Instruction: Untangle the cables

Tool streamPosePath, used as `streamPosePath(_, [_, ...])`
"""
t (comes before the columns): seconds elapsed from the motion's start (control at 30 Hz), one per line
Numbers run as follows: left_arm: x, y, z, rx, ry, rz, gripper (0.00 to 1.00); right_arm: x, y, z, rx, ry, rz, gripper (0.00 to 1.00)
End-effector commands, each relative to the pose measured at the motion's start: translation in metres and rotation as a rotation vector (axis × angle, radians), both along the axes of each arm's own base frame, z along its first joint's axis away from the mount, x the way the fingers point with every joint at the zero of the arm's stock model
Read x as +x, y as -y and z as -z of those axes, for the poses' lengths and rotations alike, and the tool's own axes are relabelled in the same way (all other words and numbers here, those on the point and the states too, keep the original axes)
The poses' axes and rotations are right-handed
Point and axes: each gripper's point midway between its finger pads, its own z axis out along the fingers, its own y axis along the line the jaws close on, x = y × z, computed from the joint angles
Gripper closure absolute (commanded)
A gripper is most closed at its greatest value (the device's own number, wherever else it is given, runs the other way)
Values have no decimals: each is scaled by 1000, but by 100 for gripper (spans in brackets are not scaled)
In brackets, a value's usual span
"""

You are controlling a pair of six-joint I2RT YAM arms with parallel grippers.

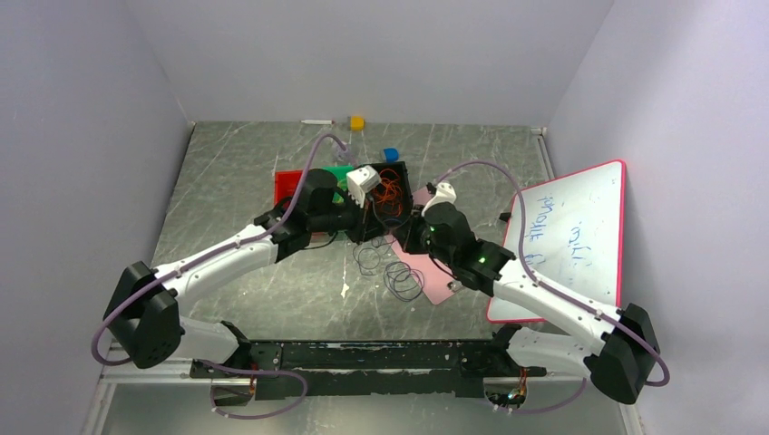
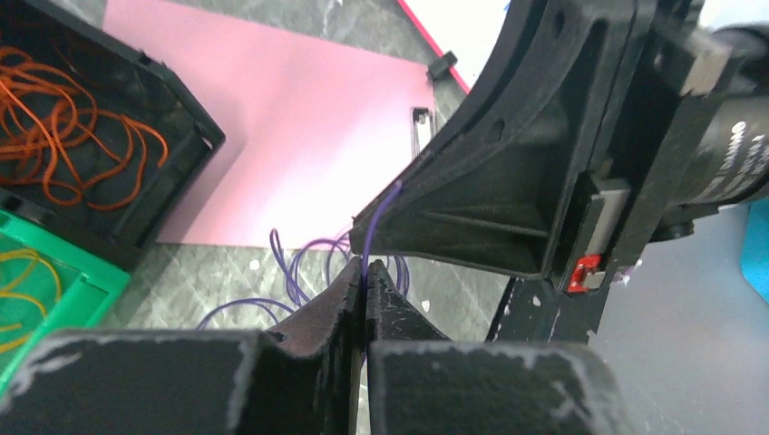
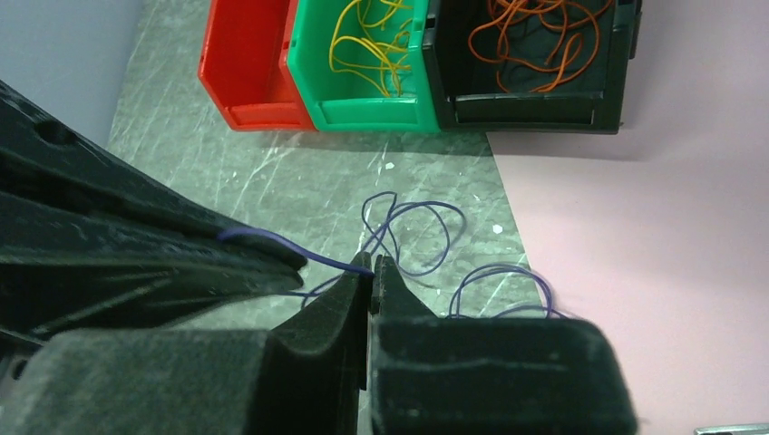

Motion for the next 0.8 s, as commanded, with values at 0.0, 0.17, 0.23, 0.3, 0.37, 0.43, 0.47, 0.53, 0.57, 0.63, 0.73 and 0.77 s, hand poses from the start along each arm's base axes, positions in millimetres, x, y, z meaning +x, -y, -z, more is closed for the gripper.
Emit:
streamPosePath(0.0, [10, 3, -44, -47, 73, -37, 93, 3, 15, -11, 24, 46, 64, 93])
streamPosePath(0.17, [12, -6, -77, -57, 118, -82, 93, 3, 30, -18, 47, 98, 119, 64])
streamPosePath(0.23, [13, -10, -90, -60, 139, -99, 93, 2, 34, -21, 58, 123, 127, 53])
streamPosePath(0.3, [14, -15, -102, -61, 160, -116, 93, 0, 35, -22, 62, 150, 111, 48])
streamPosePath(0.37, [15, -18, -113, -61, 176, -128, 93, -1, 33, -28, 76, 185, 86, 44])
streamPosePath(0.43, [16, -21, -123, -61, 190, -141, 93, -2, 30, -31, 81, 213, 57, 41])
streamPosePath(0.47, [17, -22, -125, -57, 194, -146, 93, -2, 28, -32, 84, 225, 42, 40])
streamPosePath(0.53, [19, -23, -133, -53, 204, -160, 93, -3, 25, -33, 84, 240, 18, 39])
streamPosePath(0.57, [20, -24, -135, -48, 208, -167, 93, -3, 24, -33, 82, 244, 9, 39])
streamPosePath(0.63, [24, -27, -142, -40, 220, -188, 93, -3, 23, -29, 75, 238, 4, 39])
streamPosePath(0.73, [29, -32, -156, -27, 246, -217, 93, -2, 22, -21, 58, 221, 5, 38])
streamPosePath(0.77, [31, -34, -160, -24, 253, -230, 93, -2, 22, -19, 53, 216, 4, 38])
